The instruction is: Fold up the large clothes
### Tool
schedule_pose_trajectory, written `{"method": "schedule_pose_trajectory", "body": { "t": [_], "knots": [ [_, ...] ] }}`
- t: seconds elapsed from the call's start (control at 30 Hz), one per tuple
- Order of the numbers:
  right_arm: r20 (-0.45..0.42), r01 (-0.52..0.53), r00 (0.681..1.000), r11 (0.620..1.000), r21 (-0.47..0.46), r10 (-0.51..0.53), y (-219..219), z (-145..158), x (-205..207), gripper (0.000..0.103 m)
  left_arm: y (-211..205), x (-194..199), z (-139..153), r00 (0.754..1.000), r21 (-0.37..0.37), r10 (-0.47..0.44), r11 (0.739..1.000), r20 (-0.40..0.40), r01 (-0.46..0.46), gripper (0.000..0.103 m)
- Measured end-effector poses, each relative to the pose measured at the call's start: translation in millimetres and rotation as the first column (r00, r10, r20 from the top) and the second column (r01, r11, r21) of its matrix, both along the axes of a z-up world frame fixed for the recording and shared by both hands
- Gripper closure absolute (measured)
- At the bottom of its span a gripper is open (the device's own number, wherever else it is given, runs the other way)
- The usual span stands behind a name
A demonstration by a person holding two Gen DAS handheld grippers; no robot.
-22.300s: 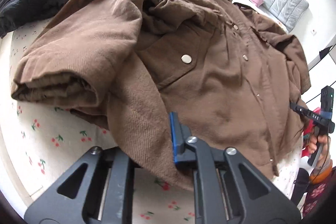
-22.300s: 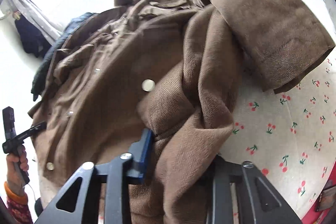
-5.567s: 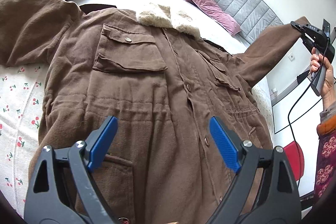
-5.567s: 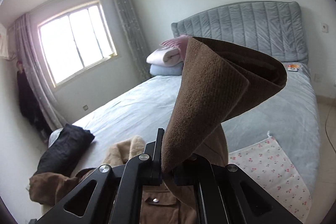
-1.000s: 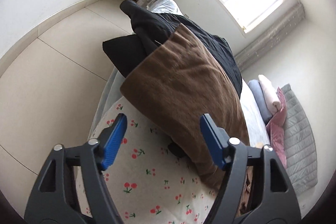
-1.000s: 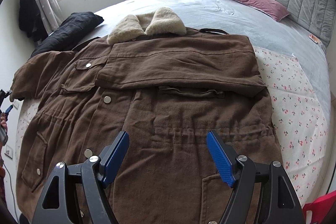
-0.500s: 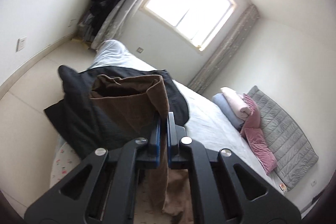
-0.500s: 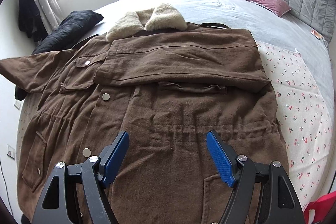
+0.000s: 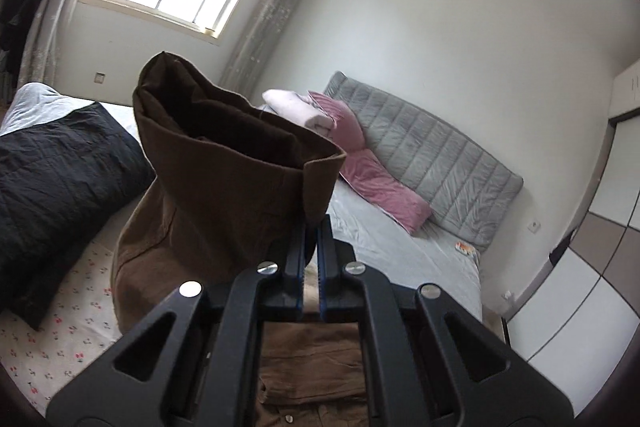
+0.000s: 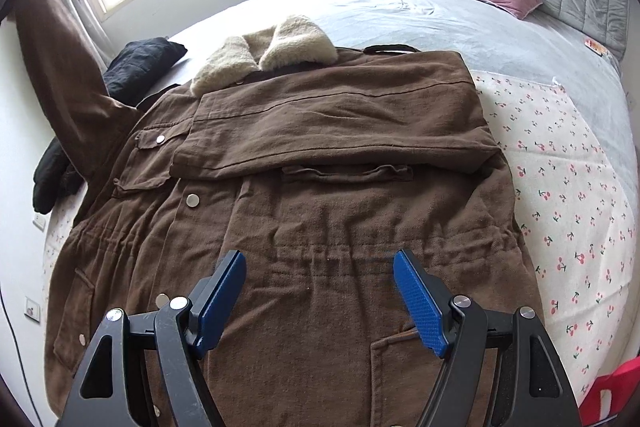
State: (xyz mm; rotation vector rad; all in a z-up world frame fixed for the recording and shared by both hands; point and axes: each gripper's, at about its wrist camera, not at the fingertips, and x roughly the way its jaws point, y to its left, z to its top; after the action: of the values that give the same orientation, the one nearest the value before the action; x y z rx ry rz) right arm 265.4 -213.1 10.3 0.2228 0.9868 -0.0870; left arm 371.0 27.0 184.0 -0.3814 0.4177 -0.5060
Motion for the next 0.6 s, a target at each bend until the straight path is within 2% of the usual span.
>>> {"method": "schedule_pose_trajectory", "body": {
  "t": [0.03,0.1,0.13,0.17,0.2,0.23,0.33,0.4,0.5,0.6],
  "knots": [
    [-0.002,0.003,1.0,1.0,0.004,-0.003,-2,-1,0,0.026,-22,3,-6,0.995,0.032,-0.097,0.995,-0.037,0.098,0.095],
    [-0.01,0.01,1.0,1.0,0.01,-0.01,-5,-4,1,0.026,-54,4,-20,0.959,0.055,-0.252,0.964,-0.13,0.261,0.08],
    [-0.015,0.012,1.0,1.0,0.012,-0.012,-7,-6,1,0.026,-59,2,-23,0.951,0.057,-0.276,0.956,-0.138,0.286,0.077],
    [-0.018,0.014,1.0,1.0,0.016,-0.014,-8,-6,1,0.026,-58,-1,-23,0.953,0.066,-0.276,0.956,-0.128,0.286,0.069],
    [-0.017,0.017,1.0,1.0,0.022,-0.017,-10,-7,1,0.026,-52,-2,-23,0.958,0.081,-0.264,0.959,-0.108,0.273,0.061],
    [-0.016,0.021,1.0,0.999,0.027,-0.021,-11,-7,0,0.026,-42,-1,-22,0.965,0.094,-0.245,0.963,-0.094,0.253,0.059],
    [-0.012,0.032,0.999,0.999,0.033,-0.031,-14,-6,0,0.026,-3,10,-30,0.983,0.15,-0.151,0.975,-0.107,0.166,0.058],
    [-0.017,0.036,0.999,0.998,0.046,-0.035,-15,-6,-1,0.026,25,21,-45,0.989,0.211,-0.069,0.973,-0.134,0.096,0.058],
    [-0.026,0.037,0.999,0.994,0.1,-0.034,-17,-1,0,0.026,60,35,-80,0.98,0.288,0.013,0.957,-0.196,0.045,0.058],
    [-0.035,0.03,0.999,0.986,0.162,-0.024,-22,7,9,0.026,78,46,-122,0.961,0.325,0.059,0.945,-0.269,0.033,0.058]
  ]
}}
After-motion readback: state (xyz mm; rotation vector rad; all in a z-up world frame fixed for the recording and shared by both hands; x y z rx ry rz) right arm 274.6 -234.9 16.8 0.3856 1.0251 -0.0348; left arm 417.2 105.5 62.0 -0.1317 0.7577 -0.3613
